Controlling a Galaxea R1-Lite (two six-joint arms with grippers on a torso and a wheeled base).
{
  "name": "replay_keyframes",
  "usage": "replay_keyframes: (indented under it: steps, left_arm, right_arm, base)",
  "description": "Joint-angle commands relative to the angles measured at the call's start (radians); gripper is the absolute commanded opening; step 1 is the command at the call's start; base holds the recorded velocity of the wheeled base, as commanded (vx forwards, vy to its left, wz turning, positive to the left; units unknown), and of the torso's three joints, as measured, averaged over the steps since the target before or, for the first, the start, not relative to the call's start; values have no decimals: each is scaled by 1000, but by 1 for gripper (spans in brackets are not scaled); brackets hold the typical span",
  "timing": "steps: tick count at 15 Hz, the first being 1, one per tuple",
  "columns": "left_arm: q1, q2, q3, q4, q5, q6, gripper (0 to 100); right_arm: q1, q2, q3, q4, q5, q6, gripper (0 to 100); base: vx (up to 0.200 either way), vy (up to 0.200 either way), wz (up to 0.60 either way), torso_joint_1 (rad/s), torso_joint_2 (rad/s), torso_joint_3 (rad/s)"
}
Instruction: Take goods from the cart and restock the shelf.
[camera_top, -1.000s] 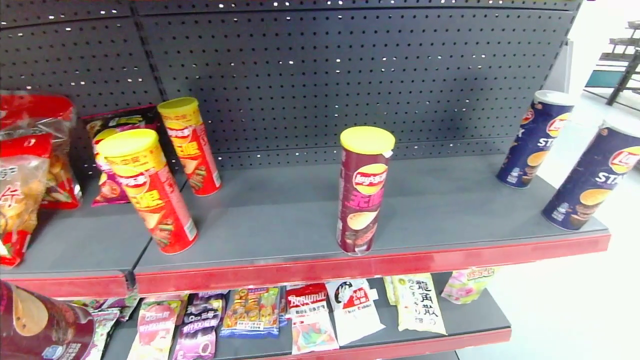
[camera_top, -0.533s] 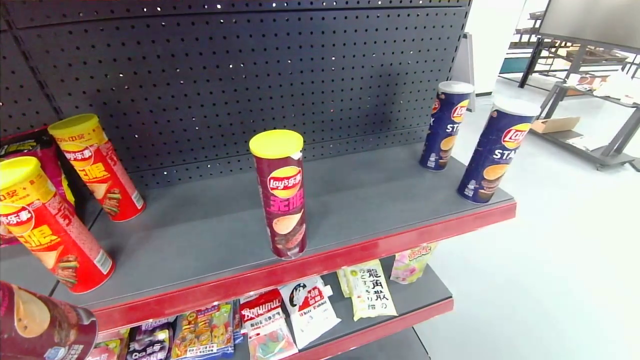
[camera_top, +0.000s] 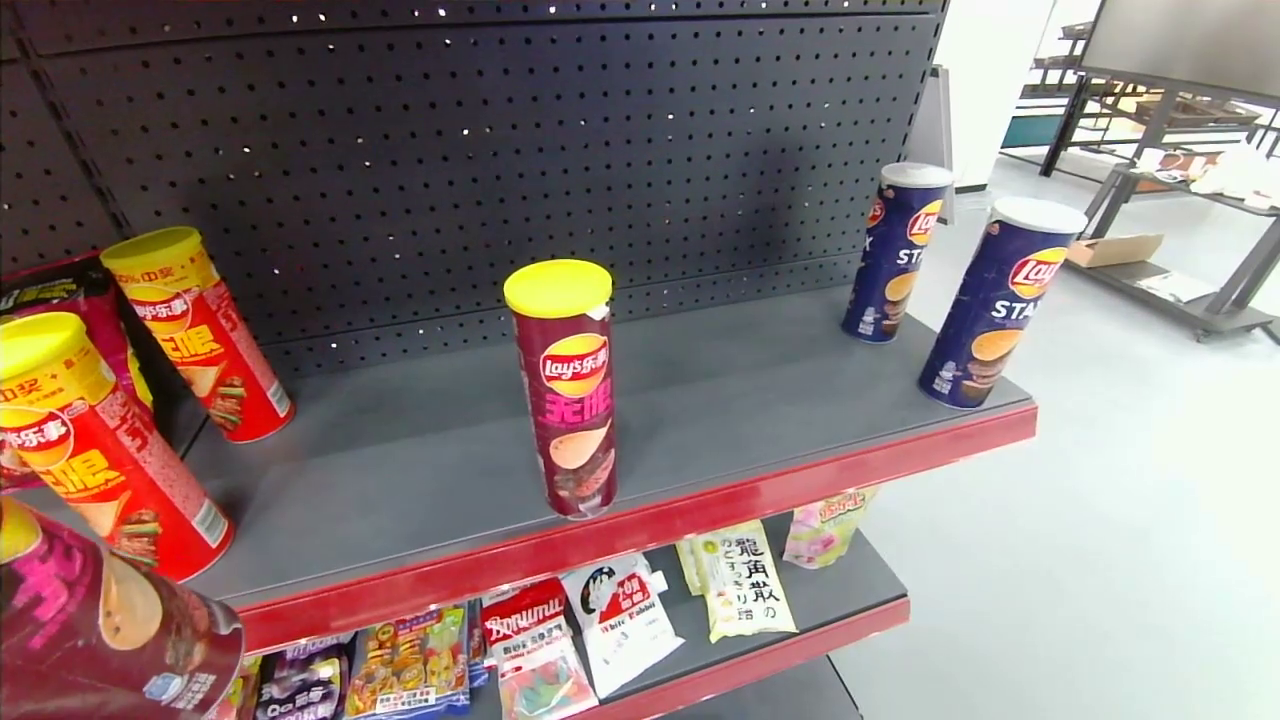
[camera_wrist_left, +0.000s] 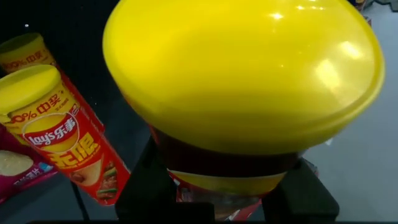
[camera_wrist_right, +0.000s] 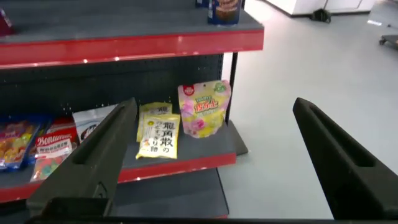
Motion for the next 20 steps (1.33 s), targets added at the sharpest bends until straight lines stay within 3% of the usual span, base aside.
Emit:
replay_keyframes:
  steps: [1,3,4,6,7,12,16,17,20]
  left_arm:
    - [0,53,0,-5,-12,0,0]
    - [0,95,-2,-57,-15,-16,0]
    - [0,110,1,-98,-26,-43,0]
    - [0,118,3,-101,-58,-46,0]
    - [0,121,3,-101,-70,-45,0]
    - [-3,210,-16,-134,-79,-43,0]
    - [-23,375,-20,-287,-85,-37,0]
    - [-37,490,-54,-370,-82,-33,0]
    - [-120,688,-169,-414,-6,-42,0]
  right_arm:
    - [0,1,5,-4,-2,-25,100]
    - [-1,1,19,-11,-71,12,100]
    - [0,1,18,-10,-100,24,100]
    - [0,1,18,19,-61,-1,100]
    - [0,1,18,21,-55,64,100]
    - [0,1,18,21,-66,42,100]
    - [0,1,18,22,-66,42,100]
    - [0,1,18,22,-66,42,100]
    - [0,1,18,22,-66,42,100]
  base:
    - [0,0,0,0,0,0]
    - [0,0,0,0,0,0]
    - [0,0,0,0,0,0]
    - [0,0,0,0,0,0]
    - [0,0,0,0,0,0]
    - [0,0,0,0,0,0]
    - [0,0,0,0,0,0]
    - [0,0,0,0,0,0]
    - [0,0,0,0,0,0]
